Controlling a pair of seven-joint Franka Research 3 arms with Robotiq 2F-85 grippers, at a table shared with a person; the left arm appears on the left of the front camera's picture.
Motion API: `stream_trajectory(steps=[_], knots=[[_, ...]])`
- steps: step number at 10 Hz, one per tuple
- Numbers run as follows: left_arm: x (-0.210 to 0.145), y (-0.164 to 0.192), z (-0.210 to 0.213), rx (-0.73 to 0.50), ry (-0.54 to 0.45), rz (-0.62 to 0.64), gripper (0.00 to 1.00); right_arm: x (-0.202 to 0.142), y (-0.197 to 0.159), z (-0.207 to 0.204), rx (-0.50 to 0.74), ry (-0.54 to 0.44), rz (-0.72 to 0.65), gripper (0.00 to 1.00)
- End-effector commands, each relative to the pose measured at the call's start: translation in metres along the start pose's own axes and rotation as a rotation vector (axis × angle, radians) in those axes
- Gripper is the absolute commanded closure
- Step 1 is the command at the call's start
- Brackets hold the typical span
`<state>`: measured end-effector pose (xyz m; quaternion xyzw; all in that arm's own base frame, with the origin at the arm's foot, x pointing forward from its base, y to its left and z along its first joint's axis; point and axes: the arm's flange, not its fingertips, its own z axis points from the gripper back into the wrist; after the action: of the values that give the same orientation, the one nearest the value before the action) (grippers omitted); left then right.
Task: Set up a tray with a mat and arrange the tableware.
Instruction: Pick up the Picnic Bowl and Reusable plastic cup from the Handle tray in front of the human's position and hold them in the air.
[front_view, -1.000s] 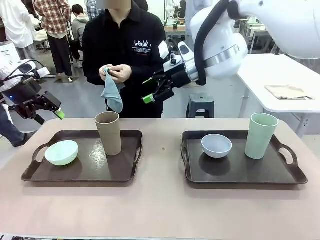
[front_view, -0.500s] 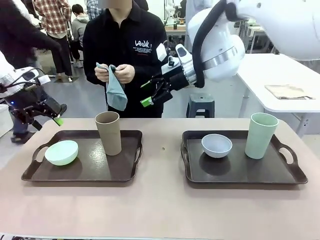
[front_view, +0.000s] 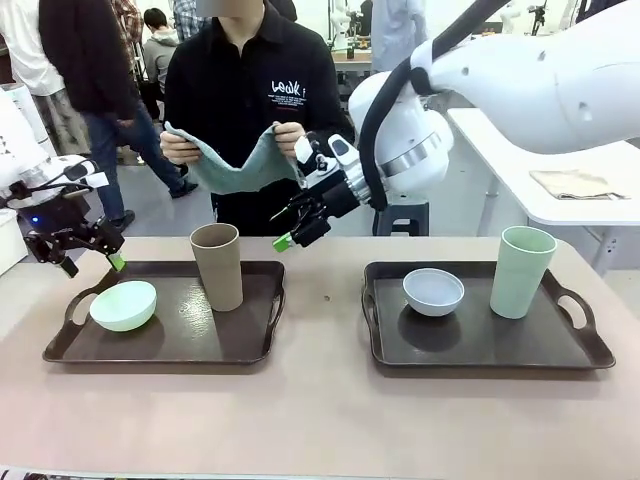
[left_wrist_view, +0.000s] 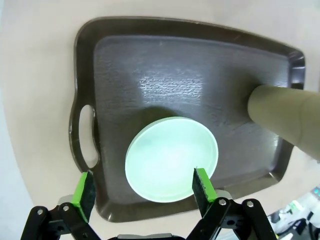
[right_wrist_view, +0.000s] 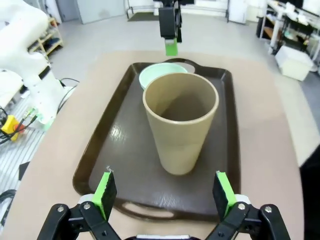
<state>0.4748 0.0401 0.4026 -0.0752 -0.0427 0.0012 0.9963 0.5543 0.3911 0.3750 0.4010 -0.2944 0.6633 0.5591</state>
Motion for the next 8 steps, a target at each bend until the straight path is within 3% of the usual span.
stream_trajectory(steps=[1,4,8], knots=[[-0.012,-0.008,0.001,0.079,0.041,0.002,0.00,0.009,-0.015,-0.021,0.058,-0.005,0.002,0.00],[-0.024,-0.012,-0.005,0.072,0.003,0.002,0.00,0.010,-0.022,-0.054,0.045,-0.019,0.026,0.00],[-0.010,-0.008,-0.007,0.060,0.038,-0.011,0.00,0.005,-0.008,-0.041,0.058,-0.029,0.013,0.00]])
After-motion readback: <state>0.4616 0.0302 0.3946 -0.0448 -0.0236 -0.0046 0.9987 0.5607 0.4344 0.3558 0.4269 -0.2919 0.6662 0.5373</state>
